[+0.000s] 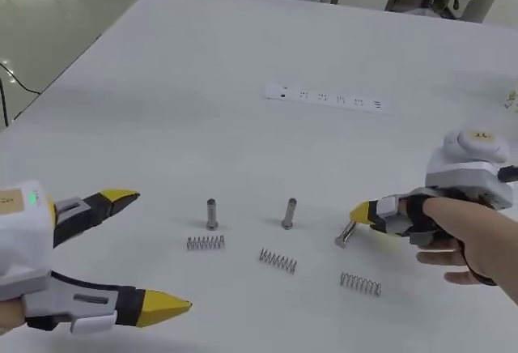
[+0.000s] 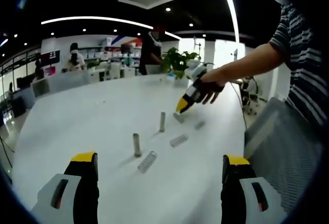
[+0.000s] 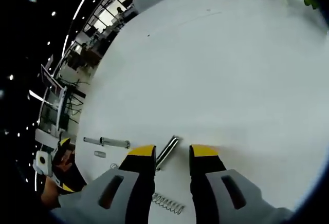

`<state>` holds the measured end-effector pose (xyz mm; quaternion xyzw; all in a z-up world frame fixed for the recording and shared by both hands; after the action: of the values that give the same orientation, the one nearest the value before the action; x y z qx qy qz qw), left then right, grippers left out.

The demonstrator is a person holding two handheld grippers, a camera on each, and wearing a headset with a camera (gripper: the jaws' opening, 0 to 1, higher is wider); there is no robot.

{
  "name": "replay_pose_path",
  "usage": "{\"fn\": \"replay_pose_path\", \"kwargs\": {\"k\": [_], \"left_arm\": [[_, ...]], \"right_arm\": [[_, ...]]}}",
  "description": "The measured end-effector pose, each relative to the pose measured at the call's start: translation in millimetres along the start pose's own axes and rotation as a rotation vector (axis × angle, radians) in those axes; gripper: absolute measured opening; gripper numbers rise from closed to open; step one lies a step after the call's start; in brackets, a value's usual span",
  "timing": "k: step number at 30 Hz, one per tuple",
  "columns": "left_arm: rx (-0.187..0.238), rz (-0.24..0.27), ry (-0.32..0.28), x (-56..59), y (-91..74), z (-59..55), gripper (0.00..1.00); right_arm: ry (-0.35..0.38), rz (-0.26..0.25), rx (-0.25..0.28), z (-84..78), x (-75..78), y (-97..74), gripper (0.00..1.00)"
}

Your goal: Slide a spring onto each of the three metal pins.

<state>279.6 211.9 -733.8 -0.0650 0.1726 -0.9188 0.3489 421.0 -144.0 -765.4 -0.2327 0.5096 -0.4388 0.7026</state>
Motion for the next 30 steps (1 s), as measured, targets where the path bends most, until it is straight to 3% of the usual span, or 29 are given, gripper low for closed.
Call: {"fn": "replay_pose_path", "kwargs": {"k": [13,18,25,30], "left_arm": [[0.004,0.008,-0.002,0.2,-0.8,-0.9,0.98],[0.012,0.014,-0.011,-0.8,-3.4,-0.8,0.98],[0.012,0.012,-0.015,0.2,-2.3,-1.3,0.98],[0.008,0.001,-0.014,2.2,0.3,-2.0,0.98]], "right_arm": [[0.035,-0.026,-0.042,0.7,-3.6,4.9,0.22],[0.044,-0.038,-0.050,10.8,1.4,13.5,0.20],[-0.032,-0.079,-0.073,16.5,1.2,20.3,0.17],[-0.068,-0.091,-0.076,9.6,-6.8,18.9,0.16]]}}
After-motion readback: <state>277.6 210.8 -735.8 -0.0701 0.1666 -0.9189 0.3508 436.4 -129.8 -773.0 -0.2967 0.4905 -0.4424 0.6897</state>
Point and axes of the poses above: the centre of the closed fingertips' face, and the gripper's own axes: y roughly forward along the fingers, x roughly to its right, z roughly out of its top, the point moved 10 cm from there along -y, roughly backward along the fingers, and after that the axes turned 3 degrees about y, right-handed, at the moved point
